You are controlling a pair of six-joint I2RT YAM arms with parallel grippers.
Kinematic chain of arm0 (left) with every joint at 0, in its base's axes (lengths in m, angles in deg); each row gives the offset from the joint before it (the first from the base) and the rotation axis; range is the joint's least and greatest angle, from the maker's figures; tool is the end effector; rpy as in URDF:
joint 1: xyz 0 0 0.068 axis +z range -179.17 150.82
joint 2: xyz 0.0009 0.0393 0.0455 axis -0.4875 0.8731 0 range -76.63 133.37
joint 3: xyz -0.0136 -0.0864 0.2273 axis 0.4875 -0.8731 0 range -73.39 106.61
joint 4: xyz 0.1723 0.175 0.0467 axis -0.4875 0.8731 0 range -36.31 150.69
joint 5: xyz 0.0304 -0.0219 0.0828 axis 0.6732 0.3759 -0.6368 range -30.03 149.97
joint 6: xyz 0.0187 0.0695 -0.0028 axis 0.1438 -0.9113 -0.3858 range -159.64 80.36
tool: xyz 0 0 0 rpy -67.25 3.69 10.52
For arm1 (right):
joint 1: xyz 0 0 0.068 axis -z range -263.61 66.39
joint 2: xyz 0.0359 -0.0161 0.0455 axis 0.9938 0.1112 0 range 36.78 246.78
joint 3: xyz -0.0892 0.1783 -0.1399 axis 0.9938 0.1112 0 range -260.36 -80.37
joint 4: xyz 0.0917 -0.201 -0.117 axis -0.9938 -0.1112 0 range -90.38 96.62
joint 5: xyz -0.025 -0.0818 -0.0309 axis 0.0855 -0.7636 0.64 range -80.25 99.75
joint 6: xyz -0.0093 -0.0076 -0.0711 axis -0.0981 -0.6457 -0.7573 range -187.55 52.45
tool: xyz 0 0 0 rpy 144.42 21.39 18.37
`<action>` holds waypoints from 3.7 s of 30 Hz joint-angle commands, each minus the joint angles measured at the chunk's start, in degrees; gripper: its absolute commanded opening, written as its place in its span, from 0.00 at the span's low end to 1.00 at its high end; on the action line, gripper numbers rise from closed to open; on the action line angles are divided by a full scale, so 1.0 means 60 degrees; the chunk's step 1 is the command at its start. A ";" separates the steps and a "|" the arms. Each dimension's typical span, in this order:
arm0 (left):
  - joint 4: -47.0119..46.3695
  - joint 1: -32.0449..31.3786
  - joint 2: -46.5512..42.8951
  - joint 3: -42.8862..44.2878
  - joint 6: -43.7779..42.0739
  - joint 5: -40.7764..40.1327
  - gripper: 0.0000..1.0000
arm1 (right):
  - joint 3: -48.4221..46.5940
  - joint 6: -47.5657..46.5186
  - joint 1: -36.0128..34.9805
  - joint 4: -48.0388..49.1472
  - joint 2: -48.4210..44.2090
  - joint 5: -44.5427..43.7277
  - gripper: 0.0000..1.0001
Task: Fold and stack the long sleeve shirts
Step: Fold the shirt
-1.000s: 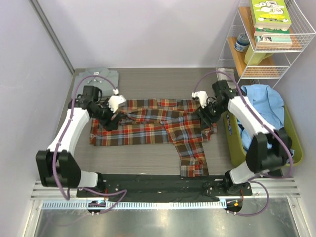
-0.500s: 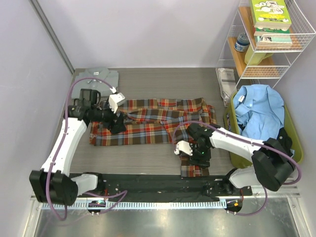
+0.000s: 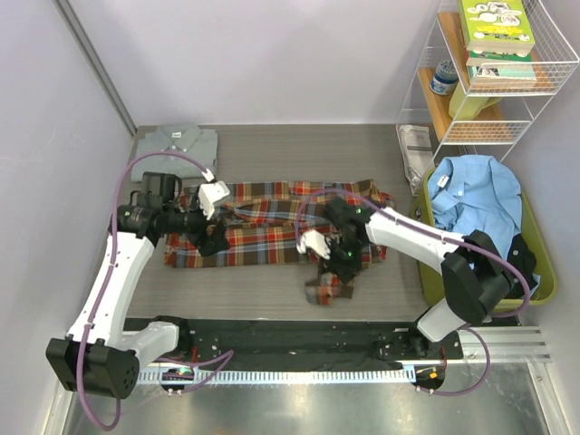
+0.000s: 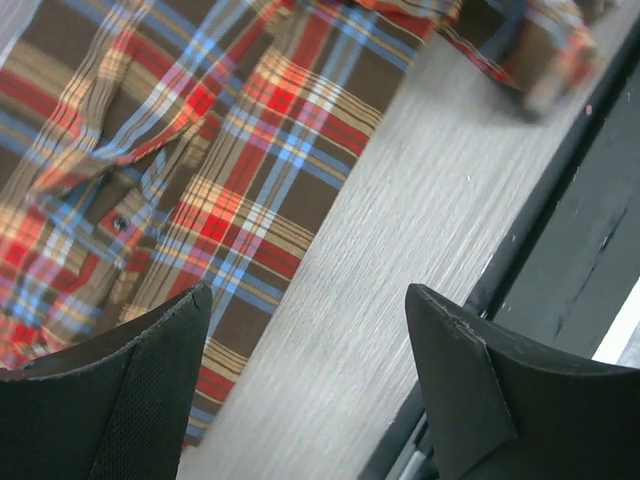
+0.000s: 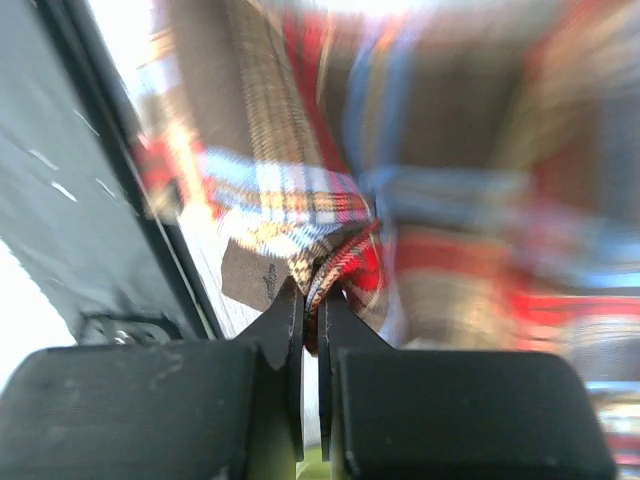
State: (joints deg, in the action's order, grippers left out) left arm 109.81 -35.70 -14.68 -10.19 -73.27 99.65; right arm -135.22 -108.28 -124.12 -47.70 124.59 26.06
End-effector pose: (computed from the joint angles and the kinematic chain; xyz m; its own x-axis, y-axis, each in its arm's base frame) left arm 0.2047 -0.0618 0.2867 -0.4261 0.4776 -0.7683 0.8267 0.5504 -0.1163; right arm 0.1757 0.1720 0.1396 -0.1621 -0.9621 -0.2191 -0.9757 0.1230 0.1816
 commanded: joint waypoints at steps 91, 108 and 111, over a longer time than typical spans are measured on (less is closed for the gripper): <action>-0.0952 -0.1887 0.4718 0.2357 -0.9844 0.1502 0.00 | -0.5155 0.2555 0.6063 -0.0292 0.2928 0.5060 0.33; 0.2453 -0.0159 0.5275 0.2284 -1.7799 -0.0211 0.00 | -0.5096 0.2233 0.6020 -0.0540 0.3324 0.4312 0.30; 0.2776 0.0032 0.5304 0.2008 -1.8679 -0.0708 0.00 | -0.5155 0.2189 0.6005 -0.0672 0.3266 0.4341 0.29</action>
State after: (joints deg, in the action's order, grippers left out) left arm 121.39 -37.25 16.86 2.77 -151.85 98.43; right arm -165.29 -93.68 -87.89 -50.63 144.85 52.18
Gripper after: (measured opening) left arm 0.006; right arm 0.297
